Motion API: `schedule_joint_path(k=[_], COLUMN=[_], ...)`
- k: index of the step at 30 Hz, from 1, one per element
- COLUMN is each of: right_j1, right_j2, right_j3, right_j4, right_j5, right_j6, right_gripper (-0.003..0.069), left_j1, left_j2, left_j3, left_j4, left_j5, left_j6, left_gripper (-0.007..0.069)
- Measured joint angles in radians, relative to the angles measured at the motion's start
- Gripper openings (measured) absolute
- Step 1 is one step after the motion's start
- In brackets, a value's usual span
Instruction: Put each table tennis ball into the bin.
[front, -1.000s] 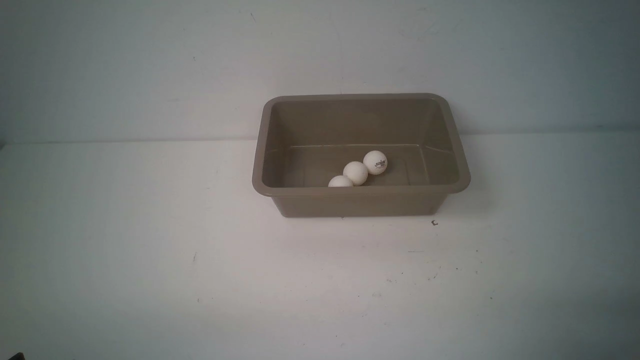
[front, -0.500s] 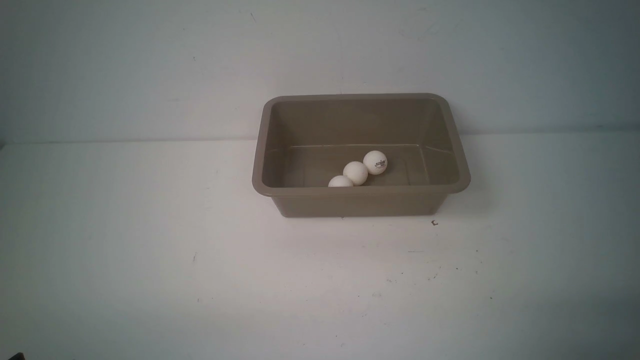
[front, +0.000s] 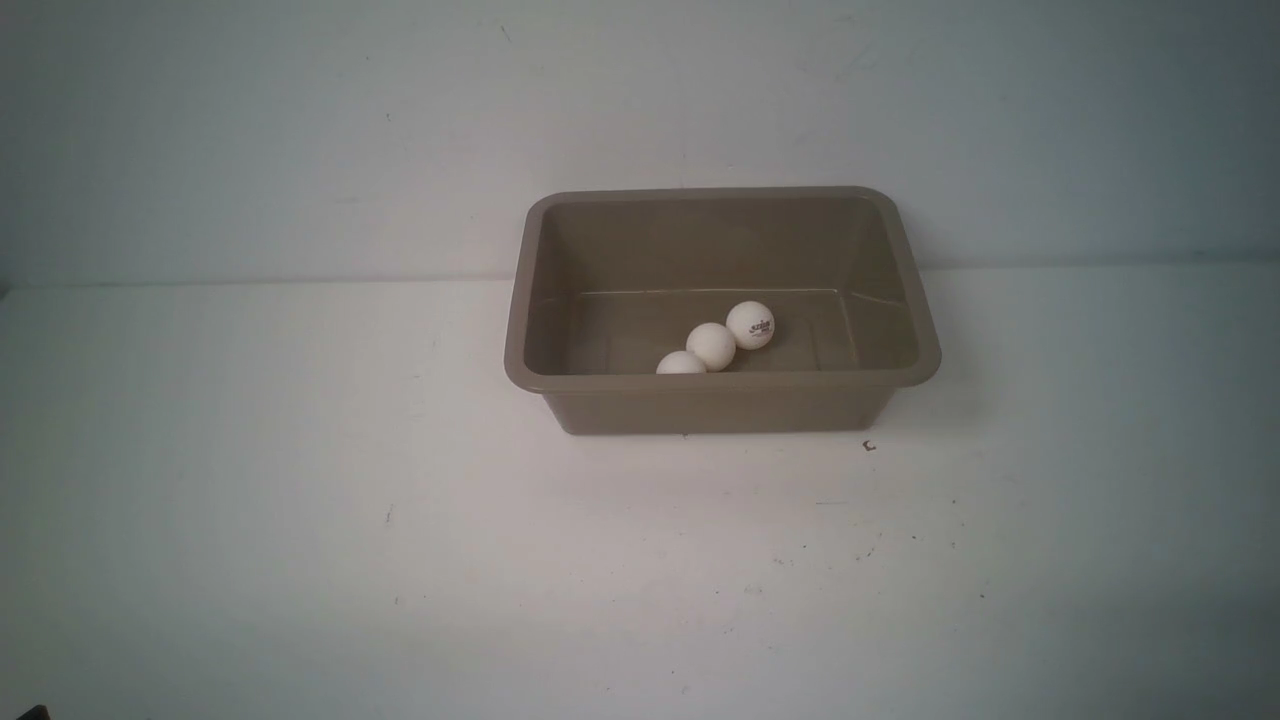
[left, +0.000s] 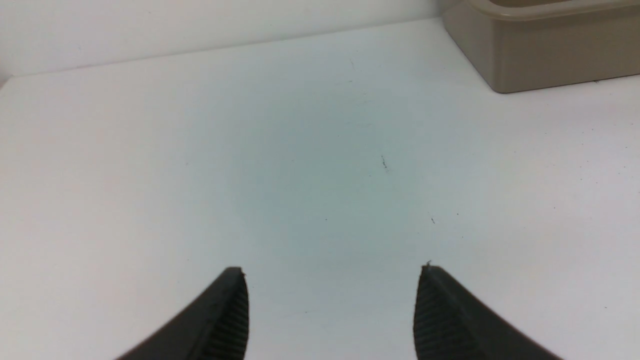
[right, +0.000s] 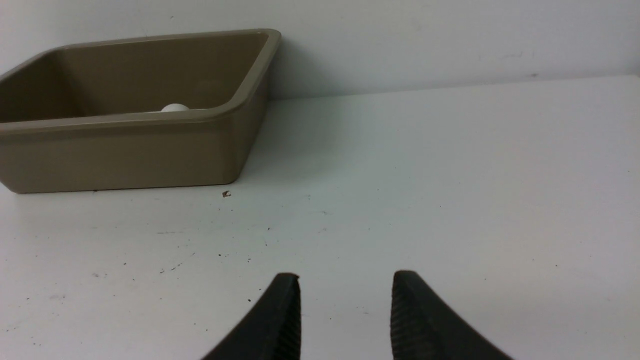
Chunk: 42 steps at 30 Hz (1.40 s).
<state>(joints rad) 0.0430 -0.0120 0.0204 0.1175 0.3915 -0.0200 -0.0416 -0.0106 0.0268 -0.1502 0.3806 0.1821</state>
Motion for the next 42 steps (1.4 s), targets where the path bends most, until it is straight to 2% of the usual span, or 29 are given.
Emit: schedule_joint_path(k=[42], right_j1=[0.0], right_j2=[0.0], right_j3=[0.0], right_j4=[-0.003], right_j5=[0.0], right_j6=[-0.028], right_gripper=[0.024], left_j1=[0.0], left_j2=[0.0], left_j3=[0.0], left_j4=[0.0], left_j5=[0.0], left_j6=[0.0], left_gripper=[0.0405])
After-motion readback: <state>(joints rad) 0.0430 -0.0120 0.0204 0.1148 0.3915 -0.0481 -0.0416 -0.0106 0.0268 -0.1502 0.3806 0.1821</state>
